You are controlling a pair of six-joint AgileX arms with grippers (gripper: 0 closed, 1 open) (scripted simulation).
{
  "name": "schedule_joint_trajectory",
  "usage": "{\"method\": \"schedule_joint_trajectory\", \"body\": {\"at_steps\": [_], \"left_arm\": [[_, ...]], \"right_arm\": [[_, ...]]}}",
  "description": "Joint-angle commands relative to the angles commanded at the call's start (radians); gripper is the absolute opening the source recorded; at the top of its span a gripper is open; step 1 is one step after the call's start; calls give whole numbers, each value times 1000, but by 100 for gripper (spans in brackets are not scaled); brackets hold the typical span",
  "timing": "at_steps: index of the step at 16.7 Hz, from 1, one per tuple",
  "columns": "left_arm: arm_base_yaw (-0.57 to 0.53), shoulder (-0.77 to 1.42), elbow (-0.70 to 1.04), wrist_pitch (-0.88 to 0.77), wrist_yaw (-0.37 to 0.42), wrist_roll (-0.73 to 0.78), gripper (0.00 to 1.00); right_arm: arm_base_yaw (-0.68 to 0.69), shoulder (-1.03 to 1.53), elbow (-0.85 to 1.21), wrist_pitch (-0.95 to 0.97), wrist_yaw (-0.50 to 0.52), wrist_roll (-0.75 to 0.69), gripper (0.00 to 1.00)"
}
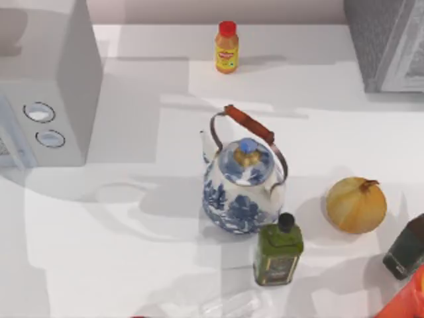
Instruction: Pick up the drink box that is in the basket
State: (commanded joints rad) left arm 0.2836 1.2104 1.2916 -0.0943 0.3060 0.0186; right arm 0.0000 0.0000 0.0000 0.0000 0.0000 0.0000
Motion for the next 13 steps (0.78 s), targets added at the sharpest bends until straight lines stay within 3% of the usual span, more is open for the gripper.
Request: {"method": "schedule_joint_trajectory", "body": {"at_steps": [13], "left_arm": [[-242, -1030, -1108, 86, -251, -17, 0]], "right_arm": [[0, 0, 0, 0, 0, 0, 100]]}}
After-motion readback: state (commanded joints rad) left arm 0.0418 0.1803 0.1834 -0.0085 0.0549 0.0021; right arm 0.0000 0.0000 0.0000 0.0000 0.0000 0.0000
